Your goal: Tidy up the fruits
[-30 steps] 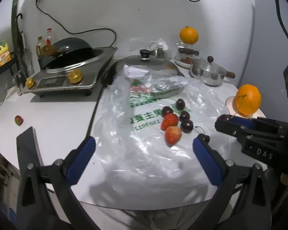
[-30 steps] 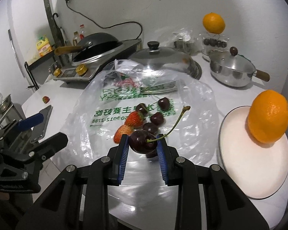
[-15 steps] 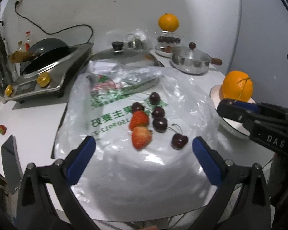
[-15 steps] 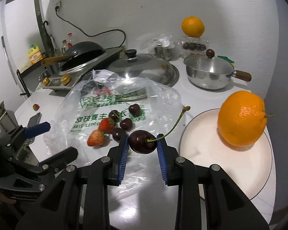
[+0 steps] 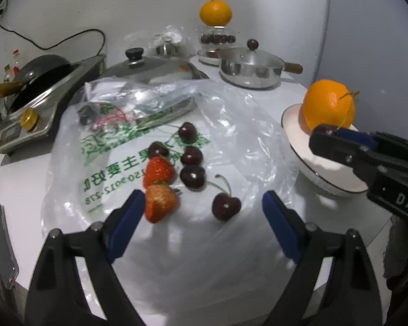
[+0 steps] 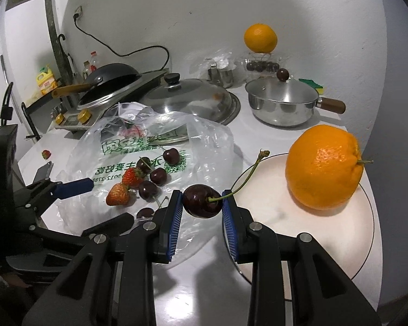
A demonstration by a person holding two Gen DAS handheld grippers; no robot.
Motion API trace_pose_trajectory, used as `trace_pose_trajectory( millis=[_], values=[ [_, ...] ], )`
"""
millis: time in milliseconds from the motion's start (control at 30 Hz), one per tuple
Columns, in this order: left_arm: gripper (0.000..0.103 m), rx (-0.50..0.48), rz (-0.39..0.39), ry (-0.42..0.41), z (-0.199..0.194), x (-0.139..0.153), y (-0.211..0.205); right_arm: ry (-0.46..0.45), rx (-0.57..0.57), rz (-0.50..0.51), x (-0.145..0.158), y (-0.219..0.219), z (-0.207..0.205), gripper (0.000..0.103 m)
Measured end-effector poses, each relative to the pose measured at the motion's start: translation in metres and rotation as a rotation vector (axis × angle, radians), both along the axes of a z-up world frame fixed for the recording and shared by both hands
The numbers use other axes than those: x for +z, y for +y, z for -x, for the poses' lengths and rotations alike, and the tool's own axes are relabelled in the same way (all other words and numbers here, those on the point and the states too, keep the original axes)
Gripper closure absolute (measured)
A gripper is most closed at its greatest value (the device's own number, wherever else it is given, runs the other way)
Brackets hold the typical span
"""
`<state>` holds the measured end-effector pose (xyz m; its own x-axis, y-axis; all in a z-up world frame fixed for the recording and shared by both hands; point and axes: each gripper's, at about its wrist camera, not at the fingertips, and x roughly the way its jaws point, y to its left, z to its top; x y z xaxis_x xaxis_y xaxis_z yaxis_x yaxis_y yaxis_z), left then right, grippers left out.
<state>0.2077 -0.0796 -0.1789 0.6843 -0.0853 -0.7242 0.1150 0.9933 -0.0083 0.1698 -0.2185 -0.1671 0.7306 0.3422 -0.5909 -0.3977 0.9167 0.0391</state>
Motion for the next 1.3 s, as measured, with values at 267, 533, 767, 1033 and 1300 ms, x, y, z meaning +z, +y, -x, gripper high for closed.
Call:
trace_pose_trajectory(
  millis=[267,533,767,1033,1300],
  values=[
    [0.042,-0.018,0.021,0.054,-0.013,-0.012,-0.007,0.008,-0.005,-0.012,-0.003,-0.01,-0.007,0.071],
    [0.042,0.001,0.054,0.058,-0.024,-0.012,-0.004,0.008,0.004,-0.018,-0.002,-0.012,-0.011,0.071],
    [0.049,-0.017,0.033,0.091,-0.026,-0.023,-0.009,0.011,0.008,-0.017,-0.004,-0.012,-0.013,0.071],
    [0.051,-0.034,0.041,0.139,-0.026,-0.036,-0.012,0.016,0.015,-0.02,-0.007,-0.011,-0.011,0.071],
    [0.065,-0.04,0.063,0.136,-0.024,-0.037,-0.009,0.013,0.011,-0.013,-0.007,-0.012,-0.01,0.071]
  ],
)
